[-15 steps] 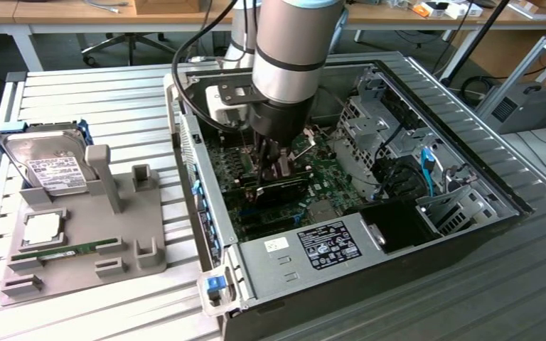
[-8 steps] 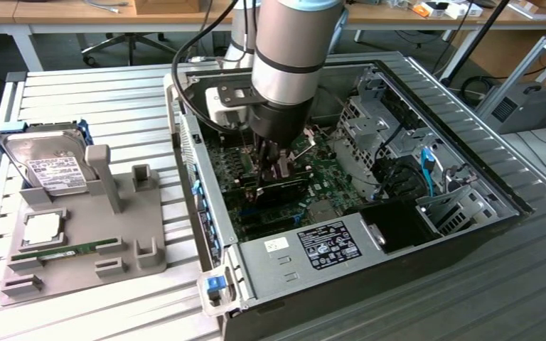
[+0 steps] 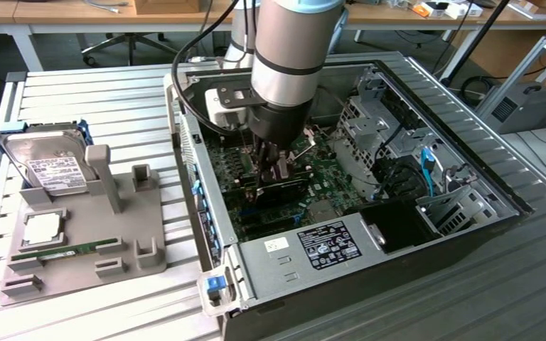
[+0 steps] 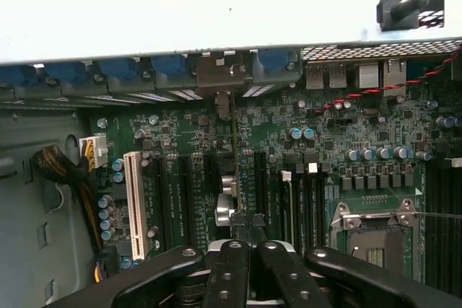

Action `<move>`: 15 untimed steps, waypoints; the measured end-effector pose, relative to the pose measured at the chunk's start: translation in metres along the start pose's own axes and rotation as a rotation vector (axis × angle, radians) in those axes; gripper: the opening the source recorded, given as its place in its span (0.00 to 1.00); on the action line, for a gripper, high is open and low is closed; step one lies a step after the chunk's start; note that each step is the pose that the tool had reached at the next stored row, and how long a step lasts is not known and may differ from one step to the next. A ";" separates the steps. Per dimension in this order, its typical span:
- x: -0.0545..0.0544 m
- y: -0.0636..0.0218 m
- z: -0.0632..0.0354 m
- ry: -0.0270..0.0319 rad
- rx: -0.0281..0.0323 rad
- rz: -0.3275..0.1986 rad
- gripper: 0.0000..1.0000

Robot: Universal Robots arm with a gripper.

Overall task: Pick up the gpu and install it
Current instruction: 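Press down on the gpu until it lock into place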

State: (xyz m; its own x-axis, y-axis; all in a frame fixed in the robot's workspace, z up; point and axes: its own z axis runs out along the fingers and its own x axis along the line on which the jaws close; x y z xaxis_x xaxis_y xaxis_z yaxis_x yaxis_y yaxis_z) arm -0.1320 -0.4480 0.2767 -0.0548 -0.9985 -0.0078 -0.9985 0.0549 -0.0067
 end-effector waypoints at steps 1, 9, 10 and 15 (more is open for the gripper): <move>0.000 0.0000 0.0009 0.0000 0.0000 0.000 0.11; 0.000 0.0006 0.0014 -0.0001 0.0001 0.000 0.11; 0.000 0.0008 0.0014 -0.0001 0.0001 0.000 0.11; 0.000 0.0008 0.0015 0.0000 0.0001 0.000 0.11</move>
State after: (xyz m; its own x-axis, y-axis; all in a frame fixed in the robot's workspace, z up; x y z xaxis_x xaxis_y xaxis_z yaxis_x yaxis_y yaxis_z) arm -0.1328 -0.4480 0.2752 -0.0548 -0.9985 -0.0078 -0.9985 0.0548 -0.0068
